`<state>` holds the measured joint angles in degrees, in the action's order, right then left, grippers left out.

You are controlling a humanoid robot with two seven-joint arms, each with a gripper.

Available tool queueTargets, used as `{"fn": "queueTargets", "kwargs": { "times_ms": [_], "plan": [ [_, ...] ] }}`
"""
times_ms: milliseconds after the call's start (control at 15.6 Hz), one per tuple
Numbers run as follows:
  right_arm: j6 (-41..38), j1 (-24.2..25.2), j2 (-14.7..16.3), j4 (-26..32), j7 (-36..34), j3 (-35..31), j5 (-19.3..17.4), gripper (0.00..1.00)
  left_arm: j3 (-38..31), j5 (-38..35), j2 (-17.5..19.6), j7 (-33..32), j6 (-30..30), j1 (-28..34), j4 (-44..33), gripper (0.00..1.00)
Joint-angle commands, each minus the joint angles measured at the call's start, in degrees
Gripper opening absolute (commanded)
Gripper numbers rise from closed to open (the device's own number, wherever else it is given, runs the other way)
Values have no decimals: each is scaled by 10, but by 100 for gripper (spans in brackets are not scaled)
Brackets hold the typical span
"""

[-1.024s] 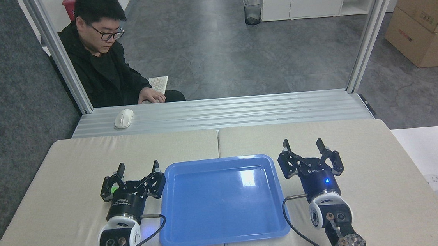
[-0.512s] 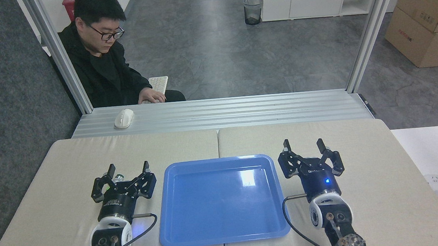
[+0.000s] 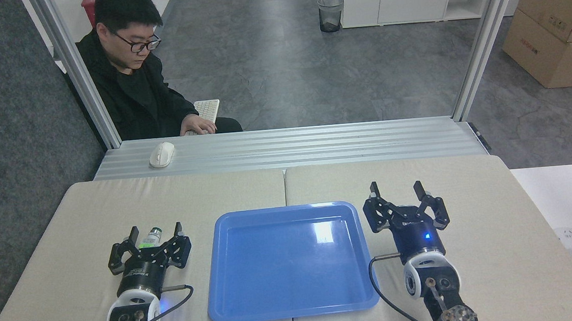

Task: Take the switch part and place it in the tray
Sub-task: 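Close the left gripper on the small white-green switch part, then carry the switch part with the left gripper over the blue tray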

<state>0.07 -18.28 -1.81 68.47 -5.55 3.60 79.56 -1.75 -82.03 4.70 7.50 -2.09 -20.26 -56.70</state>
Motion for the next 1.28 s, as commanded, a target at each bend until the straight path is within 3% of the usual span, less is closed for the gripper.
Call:
{"fn": "queueTargets", "kwargs": {
  "times_ms": [0,448,1088,1216],
  "plan": [
    [0,0,1,0,0,1,-1,100,1,-2,26,1,0,-22,131,99],
    [0,0,1,0,0,1,-2,100,5,-3,36,21,26,-58,204,99],
    [0,0,0,0,-1,0,-2,100,39,-5,46,26,27,-58,210,97],
    [0,0,0,0,-1,0,-2,100,45,-7,47,27,27,-56,209,82]
  ]
}}
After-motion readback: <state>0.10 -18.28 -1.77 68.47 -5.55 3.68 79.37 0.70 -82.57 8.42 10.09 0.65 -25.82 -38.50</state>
